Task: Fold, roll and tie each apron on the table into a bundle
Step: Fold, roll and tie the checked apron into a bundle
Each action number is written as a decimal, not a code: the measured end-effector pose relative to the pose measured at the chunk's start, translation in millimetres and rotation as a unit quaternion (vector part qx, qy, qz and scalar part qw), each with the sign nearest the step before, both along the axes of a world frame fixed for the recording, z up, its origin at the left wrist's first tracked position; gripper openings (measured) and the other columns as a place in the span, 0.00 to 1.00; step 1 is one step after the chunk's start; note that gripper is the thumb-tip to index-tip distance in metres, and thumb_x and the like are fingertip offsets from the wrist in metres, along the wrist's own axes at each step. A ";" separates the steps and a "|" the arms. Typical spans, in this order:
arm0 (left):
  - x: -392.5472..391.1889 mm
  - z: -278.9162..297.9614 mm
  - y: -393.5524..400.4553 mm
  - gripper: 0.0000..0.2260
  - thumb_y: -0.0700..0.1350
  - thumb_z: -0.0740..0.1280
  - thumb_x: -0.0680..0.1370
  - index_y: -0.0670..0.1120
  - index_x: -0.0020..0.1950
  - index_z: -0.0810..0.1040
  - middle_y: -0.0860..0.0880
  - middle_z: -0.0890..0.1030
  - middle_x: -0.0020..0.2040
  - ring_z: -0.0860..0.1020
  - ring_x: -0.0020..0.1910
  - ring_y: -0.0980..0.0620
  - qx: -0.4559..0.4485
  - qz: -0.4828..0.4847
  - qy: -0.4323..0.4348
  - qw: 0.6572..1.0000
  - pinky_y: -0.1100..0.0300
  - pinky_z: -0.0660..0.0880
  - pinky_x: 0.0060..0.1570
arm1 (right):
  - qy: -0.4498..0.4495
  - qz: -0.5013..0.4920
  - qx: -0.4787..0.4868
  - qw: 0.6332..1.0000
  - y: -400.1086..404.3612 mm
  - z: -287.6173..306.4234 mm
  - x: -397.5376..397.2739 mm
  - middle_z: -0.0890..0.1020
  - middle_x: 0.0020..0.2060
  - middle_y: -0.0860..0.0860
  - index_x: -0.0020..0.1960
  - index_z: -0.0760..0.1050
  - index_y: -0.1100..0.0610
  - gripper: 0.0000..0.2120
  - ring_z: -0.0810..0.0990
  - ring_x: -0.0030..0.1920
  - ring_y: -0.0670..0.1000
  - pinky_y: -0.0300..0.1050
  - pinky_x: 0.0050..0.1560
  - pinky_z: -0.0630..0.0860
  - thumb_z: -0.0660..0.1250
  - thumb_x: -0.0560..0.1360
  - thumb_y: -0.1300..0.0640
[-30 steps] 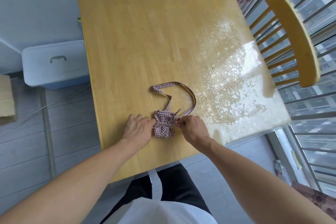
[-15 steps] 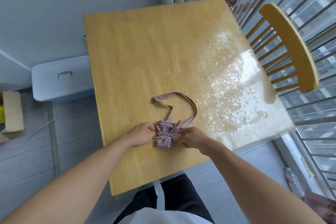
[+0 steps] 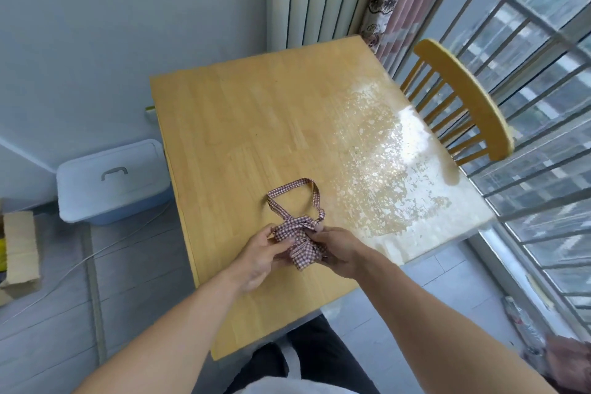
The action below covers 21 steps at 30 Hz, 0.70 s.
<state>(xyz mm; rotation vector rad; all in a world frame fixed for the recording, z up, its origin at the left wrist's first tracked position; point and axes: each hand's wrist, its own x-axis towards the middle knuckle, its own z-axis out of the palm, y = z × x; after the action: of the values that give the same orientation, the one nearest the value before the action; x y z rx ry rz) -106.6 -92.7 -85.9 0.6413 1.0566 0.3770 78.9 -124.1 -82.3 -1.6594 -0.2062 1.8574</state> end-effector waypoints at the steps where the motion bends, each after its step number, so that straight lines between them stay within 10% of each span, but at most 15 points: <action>1: 1.1 0.2 0.0 0.14 0.35 0.69 0.79 0.39 0.64 0.73 0.38 0.83 0.58 0.83 0.54 0.42 -0.016 -0.003 -0.016 1.000 0.42 0.77 0.61 | -0.004 -0.001 -0.010 1.000 -3.0 5.7 0.7 0.84 0.59 0.60 0.63 0.77 0.65 0.12 0.82 0.60 0.58 0.51 0.57 0.82 0.66 0.81 0.62; 8: 55.1 32.1 -18.6 0.14 0.35 0.69 0.79 0.38 0.63 0.72 0.40 0.83 0.53 0.83 0.46 0.45 0.045 -0.123 0.046 0.990 0.53 0.82 0.40 | -0.026 -0.039 0.015 0.999 -69.9 35.8 47.7 0.85 0.59 0.57 0.65 0.77 0.64 0.14 0.83 0.55 0.54 0.47 0.51 0.81 0.67 0.81 0.62; 11: 92.8 63.3 -28.1 0.12 0.40 0.73 0.77 0.43 0.59 0.77 0.44 0.85 0.55 0.84 0.50 0.47 0.130 -0.151 0.067 0.978 0.57 0.80 0.40 | -0.038 -0.067 0.067 0.995 -90.6 71.5 63.4 0.86 0.55 0.55 0.60 0.81 0.61 0.11 0.83 0.55 0.55 0.48 0.57 0.82 0.66 0.80 0.65; 15: 153.1 108.2 -57.2 0.11 0.39 0.76 0.75 0.45 0.56 0.81 0.46 0.86 0.51 0.84 0.51 0.47 0.244 -0.213 0.070 0.944 0.55 0.82 0.49 | -0.057 -0.145 0.142 0.978 -135.2 115.5 103.9 0.82 0.51 0.57 0.57 0.80 0.60 0.11 0.79 0.51 0.56 0.42 0.39 0.79 0.67 0.75 0.65; 21: 241.8 152.3 -148.4 0.15 0.35 0.76 0.72 0.45 0.57 0.82 0.44 0.87 0.51 0.85 0.52 0.45 0.305 -0.397 0.060 0.864 0.48 0.82 0.53 | -0.049 -0.343 0.213 0.913 -266.8 157.7 204.3 0.83 0.44 0.50 0.52 0.78 0.58 0.12 0.80 0.47 0.52 0.46 0.52 0.73 0.67 0.81 0.48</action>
<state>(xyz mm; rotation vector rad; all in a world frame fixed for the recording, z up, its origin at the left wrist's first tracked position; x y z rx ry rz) 135.2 -241.1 66.5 1.6142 0.6878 -0.0758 283.3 -390.9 75.4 -1.2890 -0.0479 1.1036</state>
